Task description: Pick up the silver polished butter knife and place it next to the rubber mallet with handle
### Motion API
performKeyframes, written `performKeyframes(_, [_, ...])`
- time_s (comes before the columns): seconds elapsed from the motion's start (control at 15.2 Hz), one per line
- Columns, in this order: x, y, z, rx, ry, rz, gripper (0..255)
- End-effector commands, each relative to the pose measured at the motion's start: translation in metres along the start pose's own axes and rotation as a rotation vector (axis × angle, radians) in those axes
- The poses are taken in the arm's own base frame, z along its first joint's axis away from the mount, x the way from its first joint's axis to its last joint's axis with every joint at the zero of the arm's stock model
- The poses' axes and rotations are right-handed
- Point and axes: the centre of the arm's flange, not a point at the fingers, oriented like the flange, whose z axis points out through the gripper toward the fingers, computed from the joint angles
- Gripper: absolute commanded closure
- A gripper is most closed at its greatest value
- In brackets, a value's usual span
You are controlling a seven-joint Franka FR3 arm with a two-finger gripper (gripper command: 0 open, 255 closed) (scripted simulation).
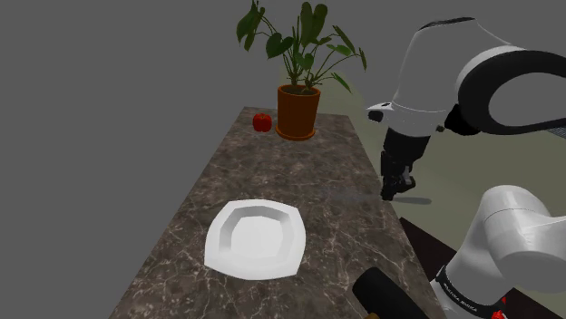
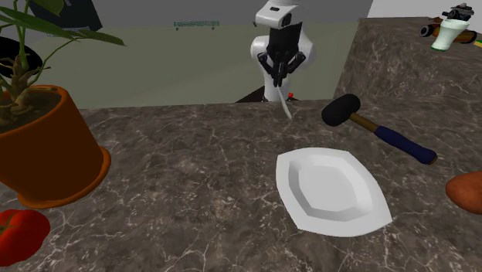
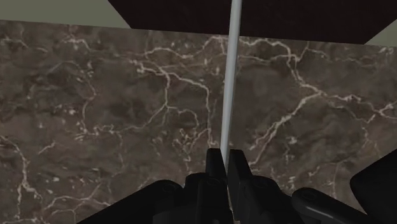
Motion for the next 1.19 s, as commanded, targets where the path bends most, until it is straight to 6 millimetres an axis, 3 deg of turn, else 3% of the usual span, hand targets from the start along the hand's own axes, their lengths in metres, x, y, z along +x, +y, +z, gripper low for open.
performKeyframes(0.0, [0.001, -0.001, 0.011, 0.0, 0.0, 0.0, 255])
performKeyframes(0.79, [0.004, 0.0, 0.079, 0.0, 0.0, 0.0, 255])
performKeyframes(1.12, [0.004, 0.0, 0.079, 0.0, 0.0, 0.0, 255])
